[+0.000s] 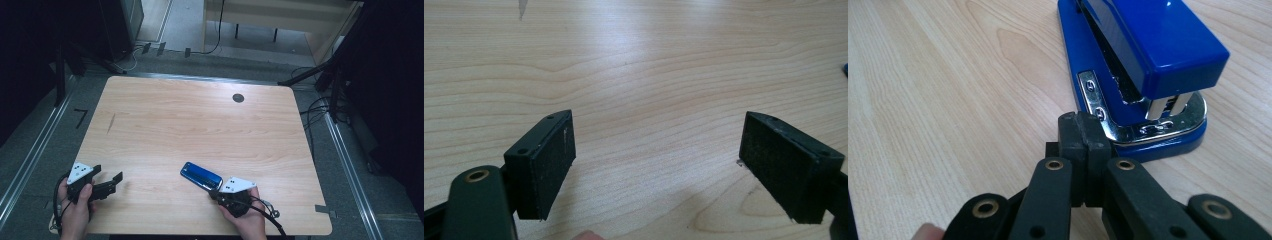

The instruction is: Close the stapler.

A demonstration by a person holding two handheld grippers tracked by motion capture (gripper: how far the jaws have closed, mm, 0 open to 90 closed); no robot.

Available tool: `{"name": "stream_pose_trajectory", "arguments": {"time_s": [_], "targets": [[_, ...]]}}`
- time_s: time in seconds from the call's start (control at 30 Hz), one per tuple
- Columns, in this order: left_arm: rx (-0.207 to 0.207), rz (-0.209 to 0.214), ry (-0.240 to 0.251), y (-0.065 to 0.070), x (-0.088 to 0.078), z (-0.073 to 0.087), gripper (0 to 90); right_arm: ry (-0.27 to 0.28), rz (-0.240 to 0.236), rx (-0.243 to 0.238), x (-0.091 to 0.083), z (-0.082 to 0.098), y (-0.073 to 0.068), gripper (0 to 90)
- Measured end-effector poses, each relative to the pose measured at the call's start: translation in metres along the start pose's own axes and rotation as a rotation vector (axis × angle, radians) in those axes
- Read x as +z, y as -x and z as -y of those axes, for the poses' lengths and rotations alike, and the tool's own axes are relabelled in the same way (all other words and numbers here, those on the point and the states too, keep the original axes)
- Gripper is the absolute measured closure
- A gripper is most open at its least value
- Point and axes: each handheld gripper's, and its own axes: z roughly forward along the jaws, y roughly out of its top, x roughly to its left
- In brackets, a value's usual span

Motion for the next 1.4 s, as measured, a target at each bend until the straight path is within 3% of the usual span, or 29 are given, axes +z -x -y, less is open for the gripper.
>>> {"name": "stream_pose_trajectory", "arguments": {"time_s": [1.4], "targets": [[-0.002, 0.002, -0.006, 0.0, 0.001, 0.0, 15.4, 0.03, 0.029, 0.051, 0.0, -0.001, 0.023, 90.0]]}}
